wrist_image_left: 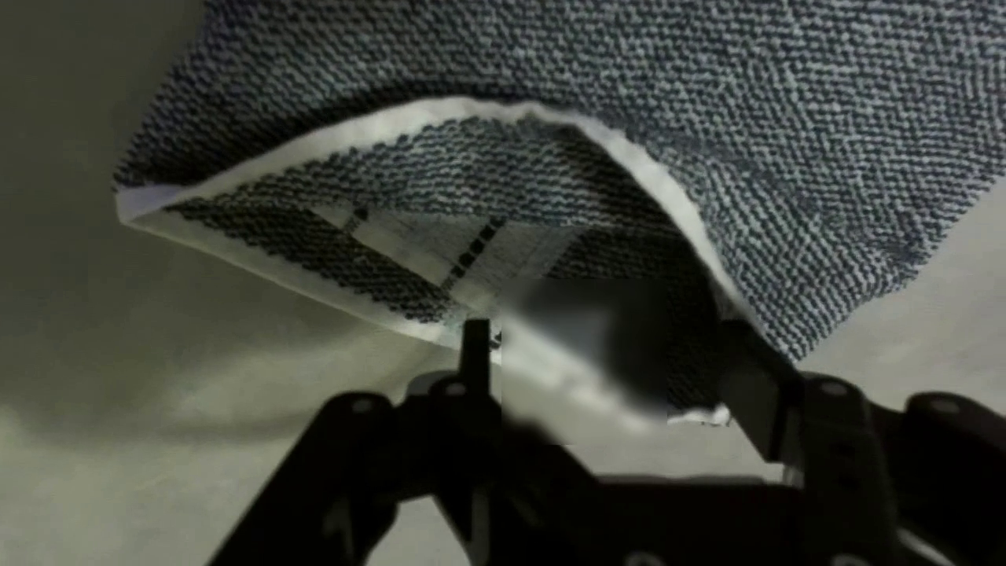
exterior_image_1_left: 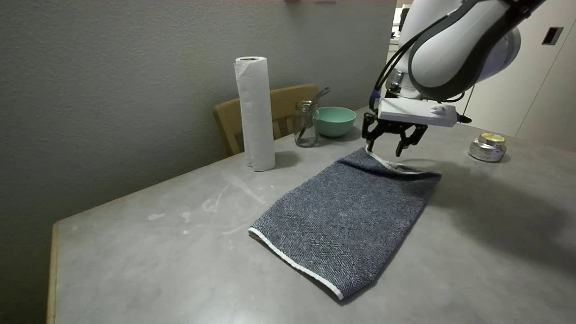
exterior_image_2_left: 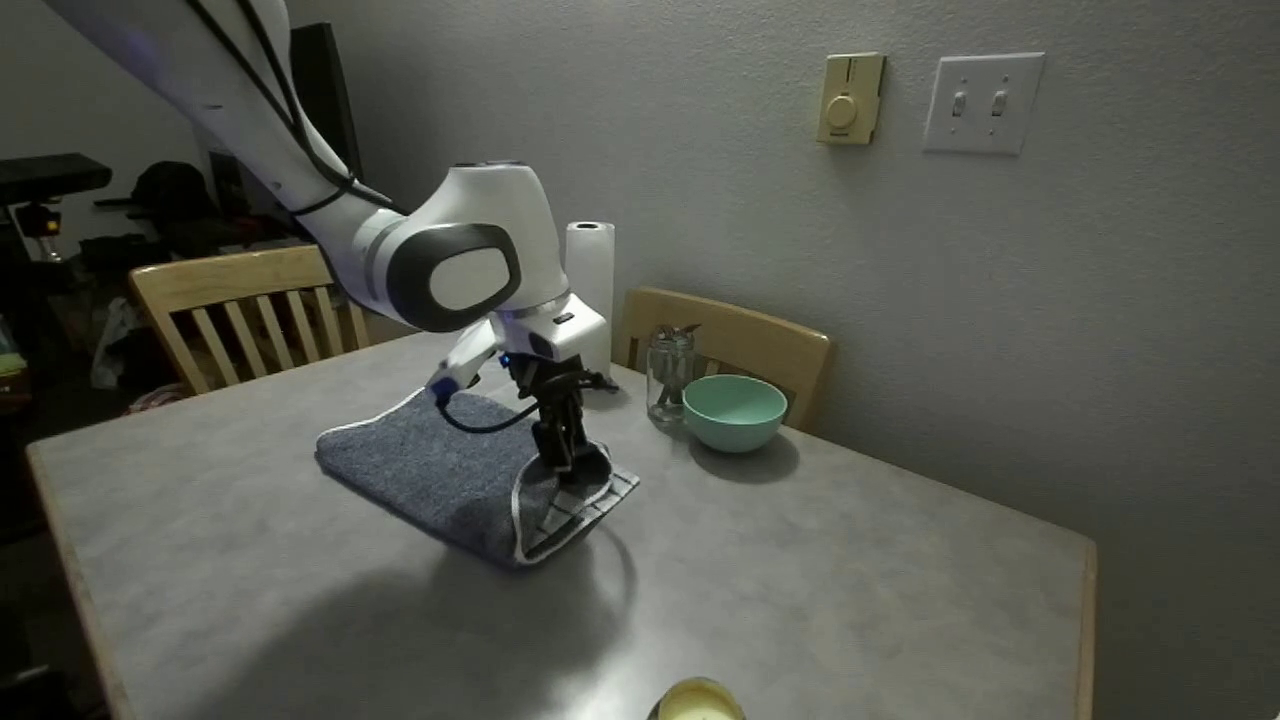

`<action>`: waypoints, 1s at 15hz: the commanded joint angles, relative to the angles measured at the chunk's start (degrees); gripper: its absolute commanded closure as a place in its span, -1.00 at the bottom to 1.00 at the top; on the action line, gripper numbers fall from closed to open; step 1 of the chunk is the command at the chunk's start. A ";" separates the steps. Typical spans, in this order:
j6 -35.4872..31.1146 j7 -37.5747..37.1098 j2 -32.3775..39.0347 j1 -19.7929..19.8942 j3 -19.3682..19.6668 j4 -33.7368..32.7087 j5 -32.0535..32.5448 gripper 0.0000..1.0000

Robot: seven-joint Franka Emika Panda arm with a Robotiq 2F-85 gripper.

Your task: Unfold the towel

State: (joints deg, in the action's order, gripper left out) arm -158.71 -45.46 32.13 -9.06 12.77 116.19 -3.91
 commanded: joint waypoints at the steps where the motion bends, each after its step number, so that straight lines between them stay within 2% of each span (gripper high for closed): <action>1: 0.18 0.03 0.83 -0.14 -0.27 -1.20 0.37 -0.99; 8: 0.23 0.10 1.23 -0.38 -1.08 -2.04 0.15 -1.00; 15: 0.15 -1.78 -0.46 -1.68 3.21 -0.35 2.37 -1.00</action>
State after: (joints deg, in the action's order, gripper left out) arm -158.71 -45.81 32.15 -10.05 13.89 115.47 -3.50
